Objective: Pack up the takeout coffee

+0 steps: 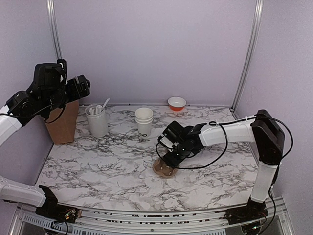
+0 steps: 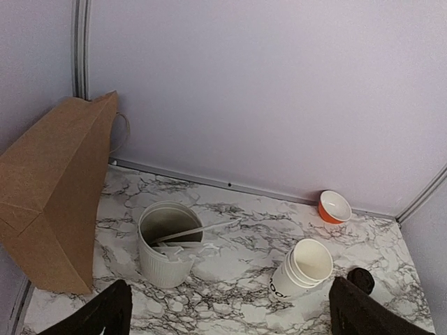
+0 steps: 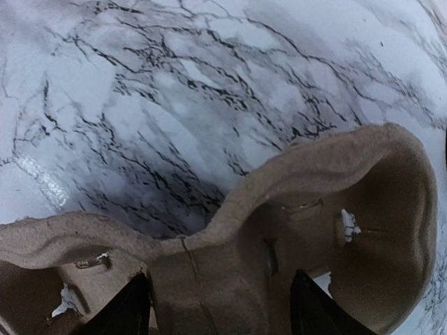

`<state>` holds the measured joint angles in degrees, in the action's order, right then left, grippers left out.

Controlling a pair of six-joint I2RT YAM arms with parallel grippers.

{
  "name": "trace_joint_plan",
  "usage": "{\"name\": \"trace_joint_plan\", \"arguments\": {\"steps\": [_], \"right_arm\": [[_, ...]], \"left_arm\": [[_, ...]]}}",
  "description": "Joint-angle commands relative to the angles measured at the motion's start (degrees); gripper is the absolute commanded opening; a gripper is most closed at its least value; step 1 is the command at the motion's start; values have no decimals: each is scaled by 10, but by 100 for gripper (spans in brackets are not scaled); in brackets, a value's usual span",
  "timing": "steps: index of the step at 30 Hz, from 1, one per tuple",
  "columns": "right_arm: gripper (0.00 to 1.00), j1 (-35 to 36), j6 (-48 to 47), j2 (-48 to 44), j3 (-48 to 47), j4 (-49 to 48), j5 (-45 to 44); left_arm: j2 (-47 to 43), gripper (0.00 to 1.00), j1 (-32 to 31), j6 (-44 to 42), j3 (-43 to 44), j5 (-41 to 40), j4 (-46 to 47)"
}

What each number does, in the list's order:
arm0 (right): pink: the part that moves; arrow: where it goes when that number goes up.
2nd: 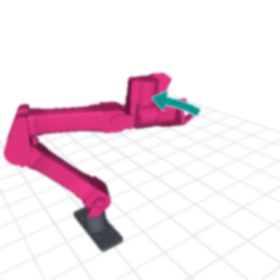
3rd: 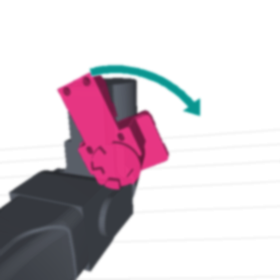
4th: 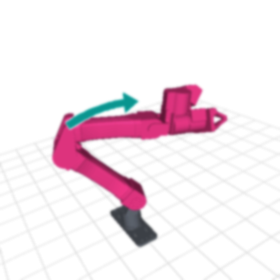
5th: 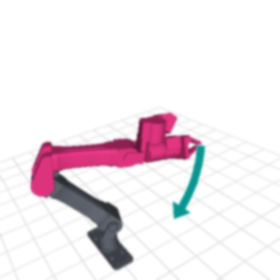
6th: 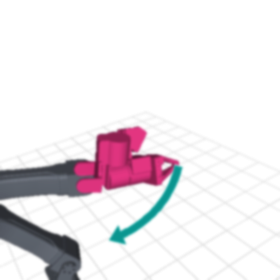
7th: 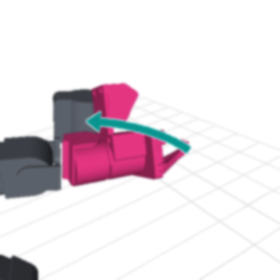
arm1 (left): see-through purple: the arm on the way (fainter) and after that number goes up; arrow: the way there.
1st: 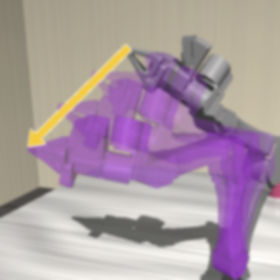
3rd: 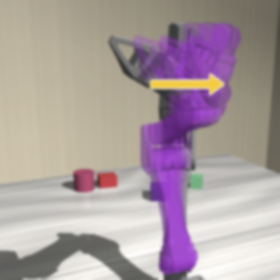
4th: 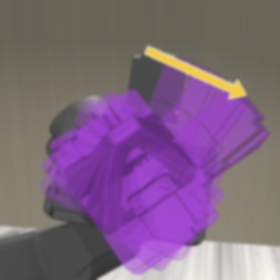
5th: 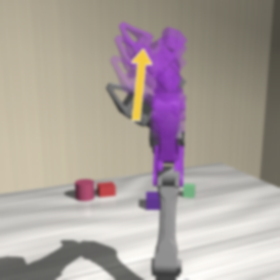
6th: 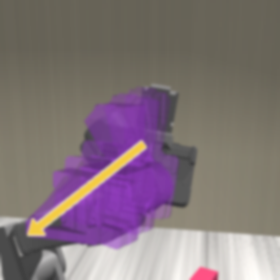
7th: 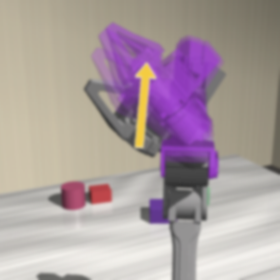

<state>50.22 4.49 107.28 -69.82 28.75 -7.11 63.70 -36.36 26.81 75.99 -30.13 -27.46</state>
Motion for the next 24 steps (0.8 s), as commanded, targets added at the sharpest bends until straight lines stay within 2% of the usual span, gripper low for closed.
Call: {"name": "trace_joint_plan", "arguments": {"steps": [1, 6, 13, 18, 24], "right_arm": [[66, -17, 71, 2, 0, 29, -47], [66, -94, 153, -48, 63, 31, -50], [69, -192, 214, -160, 170, 19, -59], [72, -198, 228, -218, 178, 13, -49], [77, -197, 217, -266, 146, 8, -32]], "left_arm": [[0, 99, 22, 5, 13, -8, -22], [7, 99, 58, 6, 28, 7, -35], [39, 99, 124, -12, 74, 24, -63], [68, 99, 193, -18, 114, 46, -81], [103, 99, 272, -22, 151, 61, -94]]}}
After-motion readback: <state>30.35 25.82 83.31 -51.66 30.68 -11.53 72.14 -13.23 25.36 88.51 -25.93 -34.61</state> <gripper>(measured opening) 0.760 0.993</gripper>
